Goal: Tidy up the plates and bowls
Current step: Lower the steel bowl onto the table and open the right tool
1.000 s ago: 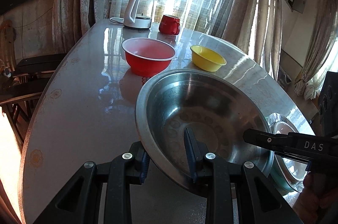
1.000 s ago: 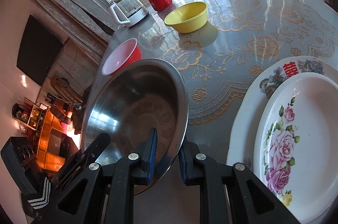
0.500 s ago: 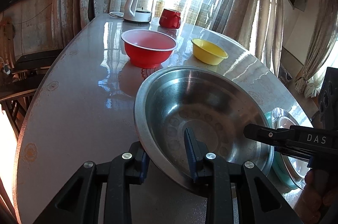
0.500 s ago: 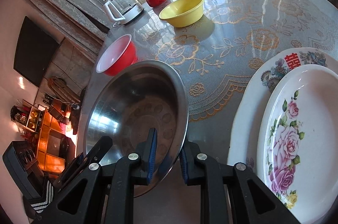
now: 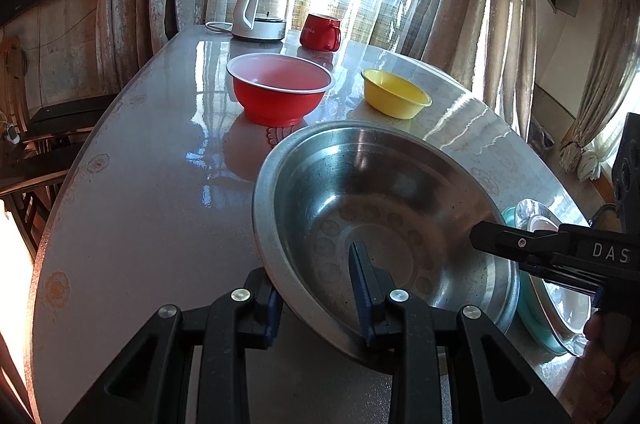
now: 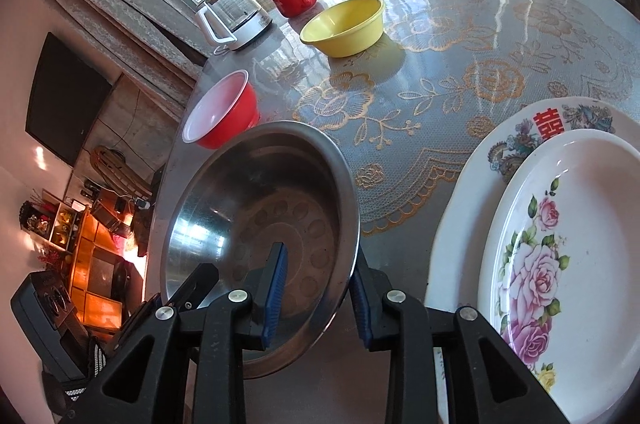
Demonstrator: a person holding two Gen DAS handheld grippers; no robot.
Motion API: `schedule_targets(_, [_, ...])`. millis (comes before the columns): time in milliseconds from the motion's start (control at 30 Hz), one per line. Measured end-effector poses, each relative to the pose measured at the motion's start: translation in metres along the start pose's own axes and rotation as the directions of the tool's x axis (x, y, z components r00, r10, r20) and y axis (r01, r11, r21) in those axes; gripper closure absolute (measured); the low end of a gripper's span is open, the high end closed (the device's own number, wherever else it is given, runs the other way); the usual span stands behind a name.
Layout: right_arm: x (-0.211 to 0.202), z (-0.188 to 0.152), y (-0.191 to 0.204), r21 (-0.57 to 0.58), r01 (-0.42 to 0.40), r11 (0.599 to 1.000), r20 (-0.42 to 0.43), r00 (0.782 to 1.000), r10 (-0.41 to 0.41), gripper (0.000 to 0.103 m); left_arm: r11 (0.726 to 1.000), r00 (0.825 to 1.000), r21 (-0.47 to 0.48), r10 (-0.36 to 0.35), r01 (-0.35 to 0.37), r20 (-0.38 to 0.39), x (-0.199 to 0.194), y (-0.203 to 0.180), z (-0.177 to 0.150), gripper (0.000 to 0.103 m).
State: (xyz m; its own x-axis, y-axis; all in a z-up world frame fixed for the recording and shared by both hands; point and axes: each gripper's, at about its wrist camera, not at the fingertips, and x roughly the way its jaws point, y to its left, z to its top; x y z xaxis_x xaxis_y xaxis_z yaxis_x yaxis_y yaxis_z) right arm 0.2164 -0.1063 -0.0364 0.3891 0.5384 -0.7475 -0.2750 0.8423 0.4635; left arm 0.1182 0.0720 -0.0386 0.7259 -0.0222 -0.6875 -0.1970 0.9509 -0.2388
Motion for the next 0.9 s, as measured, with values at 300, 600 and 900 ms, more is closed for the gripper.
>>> schedule_targets(300, [-0.001, -0.002, 0.007, -0.066, 0.071, 0.995, 0.019, 0.997, -0.070, 0.079, 1.000, 1.000, 0.003, 0.021, -0.021, -0.010, -0.001, -0.002, -0.002, 0.071])
schedule_targets(600, [-0.004, -0.003, 0.003, -0.068, 0.112, 0.991, 0.032, 0.993, -0.110, 0.086, 1.000, 1.000, 0.021, 0.021, -0.021, -0.016, -0.003, -0.009, -0.006, 0.071])
schedule_targets(900, [-0.013, -0.002, -0.005, 0.015, 0.078, 0.997, 0.059, 0.995, -0.079, 0.075, 1.000, 1.000, 0.021, 0.004, -0.003, -0.027, -0.004, -0.012, -0.007, 0.071])
